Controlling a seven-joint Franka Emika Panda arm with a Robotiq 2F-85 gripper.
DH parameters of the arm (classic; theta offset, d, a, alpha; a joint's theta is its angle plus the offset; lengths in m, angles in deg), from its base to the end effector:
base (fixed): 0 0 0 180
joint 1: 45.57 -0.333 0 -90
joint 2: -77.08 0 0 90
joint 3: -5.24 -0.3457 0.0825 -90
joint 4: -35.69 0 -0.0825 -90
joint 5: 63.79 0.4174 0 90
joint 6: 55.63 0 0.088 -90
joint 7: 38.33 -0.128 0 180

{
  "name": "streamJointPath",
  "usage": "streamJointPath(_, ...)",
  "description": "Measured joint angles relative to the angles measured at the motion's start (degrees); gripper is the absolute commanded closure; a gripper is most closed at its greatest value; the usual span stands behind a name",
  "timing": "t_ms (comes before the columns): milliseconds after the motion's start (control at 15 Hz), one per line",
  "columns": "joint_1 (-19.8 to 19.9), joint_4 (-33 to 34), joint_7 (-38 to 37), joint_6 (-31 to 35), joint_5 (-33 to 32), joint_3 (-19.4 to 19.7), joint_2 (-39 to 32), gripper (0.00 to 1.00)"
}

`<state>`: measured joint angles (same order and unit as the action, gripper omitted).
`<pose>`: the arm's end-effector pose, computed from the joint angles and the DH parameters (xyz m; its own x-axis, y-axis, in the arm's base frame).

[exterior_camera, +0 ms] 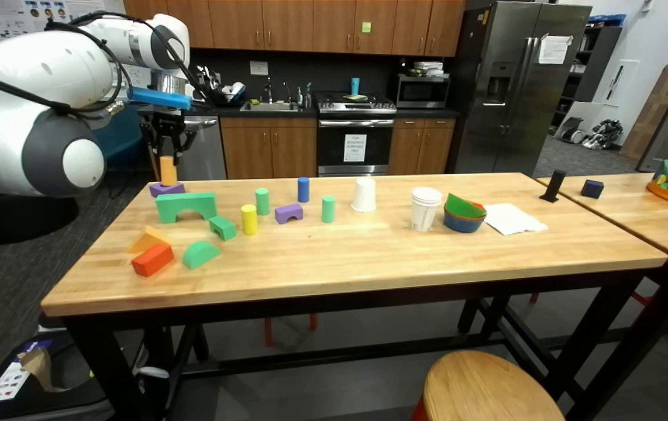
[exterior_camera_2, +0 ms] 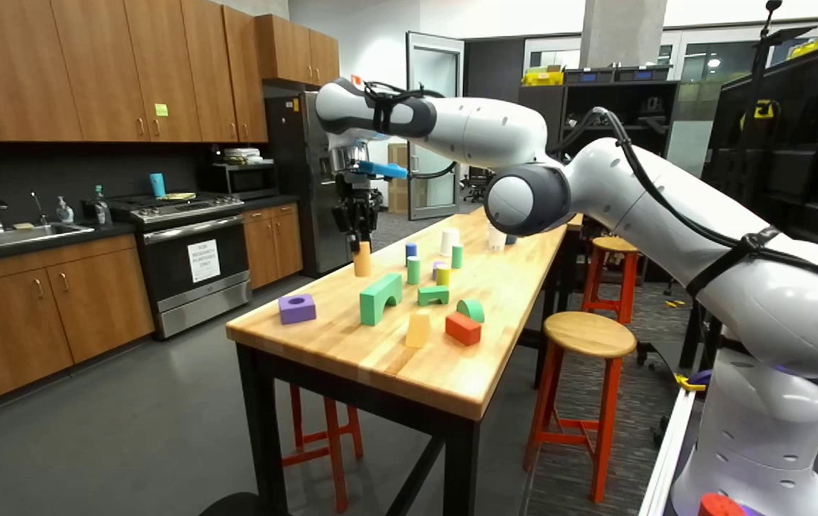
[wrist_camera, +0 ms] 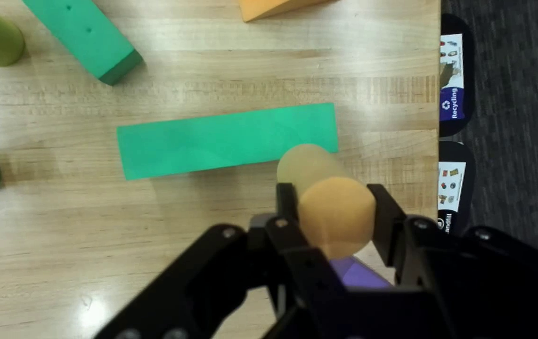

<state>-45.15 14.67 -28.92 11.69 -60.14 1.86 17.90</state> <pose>0.7932 0.0220 0.4485 0.9552 0.2196 -0.1984 0.1924 -0.9702 -0.1476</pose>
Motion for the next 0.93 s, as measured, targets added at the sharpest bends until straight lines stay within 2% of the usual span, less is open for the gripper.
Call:
streamJointPath(867, 0.05, -0.12, 0.08, -1.53, 0.00, 0.00, 0.05, 0.85)
streamJointPath(933, 0.11, -0.25, 0.08, -1.53, 0.00, 0.00, 0.04, 0.60)
